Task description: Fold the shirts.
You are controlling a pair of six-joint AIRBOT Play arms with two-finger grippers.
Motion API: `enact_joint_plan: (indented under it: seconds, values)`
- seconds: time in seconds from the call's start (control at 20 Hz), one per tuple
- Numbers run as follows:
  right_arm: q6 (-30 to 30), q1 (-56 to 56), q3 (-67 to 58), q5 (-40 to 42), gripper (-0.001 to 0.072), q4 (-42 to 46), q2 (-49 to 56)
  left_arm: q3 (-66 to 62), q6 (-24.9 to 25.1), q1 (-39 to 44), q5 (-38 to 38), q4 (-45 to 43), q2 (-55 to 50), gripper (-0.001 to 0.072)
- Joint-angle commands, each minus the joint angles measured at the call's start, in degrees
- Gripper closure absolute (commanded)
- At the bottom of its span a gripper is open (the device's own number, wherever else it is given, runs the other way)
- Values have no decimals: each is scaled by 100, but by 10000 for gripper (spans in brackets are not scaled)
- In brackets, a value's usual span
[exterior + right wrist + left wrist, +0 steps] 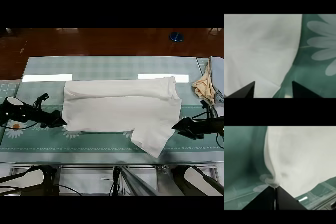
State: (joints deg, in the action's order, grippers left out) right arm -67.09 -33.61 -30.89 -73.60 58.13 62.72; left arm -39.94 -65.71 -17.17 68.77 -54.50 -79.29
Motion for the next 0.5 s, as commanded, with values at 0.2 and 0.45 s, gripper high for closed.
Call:
enact_joint_plan:
  seconds: [0.2,0.45]
  values:
    - [140,595,933,1786,585,-393,-2,-4,125,-33,79,57,9,686]
    - [356,686,286,1193,688,-920,-420,-551,551,-199,647,431,264,686]
